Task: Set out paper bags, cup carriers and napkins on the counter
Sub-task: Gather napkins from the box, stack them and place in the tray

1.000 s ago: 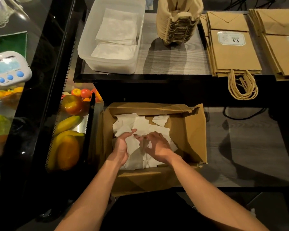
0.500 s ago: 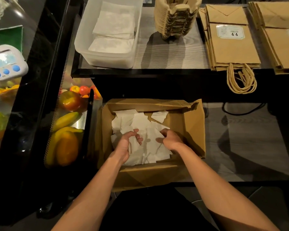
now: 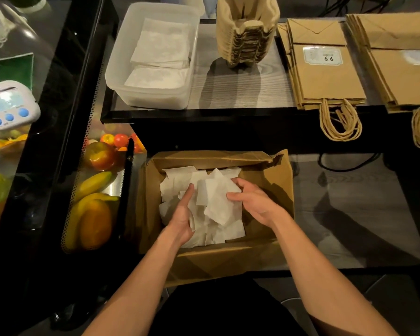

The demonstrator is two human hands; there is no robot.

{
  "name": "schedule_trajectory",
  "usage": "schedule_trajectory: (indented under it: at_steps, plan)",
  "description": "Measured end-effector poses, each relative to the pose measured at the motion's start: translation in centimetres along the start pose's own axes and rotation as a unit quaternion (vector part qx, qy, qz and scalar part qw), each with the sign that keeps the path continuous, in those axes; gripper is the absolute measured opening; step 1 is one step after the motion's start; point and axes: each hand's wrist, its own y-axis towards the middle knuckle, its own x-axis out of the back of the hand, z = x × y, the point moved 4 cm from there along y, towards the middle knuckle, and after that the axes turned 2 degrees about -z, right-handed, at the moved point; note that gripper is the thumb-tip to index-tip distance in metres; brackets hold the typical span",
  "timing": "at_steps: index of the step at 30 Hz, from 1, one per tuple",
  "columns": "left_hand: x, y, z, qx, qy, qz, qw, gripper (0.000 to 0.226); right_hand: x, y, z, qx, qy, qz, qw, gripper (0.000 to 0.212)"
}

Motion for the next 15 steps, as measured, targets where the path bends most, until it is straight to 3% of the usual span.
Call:
schedule_trajectory:
  at_steps: [5,10,15]
  plan:
    - [-1.2,-1.4,-0.4,0.008,-0.003,0.056,0.998,0.045,-0.7,0.1,-0.7,-0.006,-0.152,-0.063,0.986,0.047]
    - [-0.4,-0.8,0.3,0.004,0.027,0.02,0.999,0.03,-0.5,0.1,-0.9,0.021,-0.065,-0.167,0.984,0.055]
    - [0.3,-0.1,0.7,0.012,0.008,-0.039,0.999,0.033,-0.4,0.4,-1.6,-0.012,0.016,-0.203,0.979,0.041]
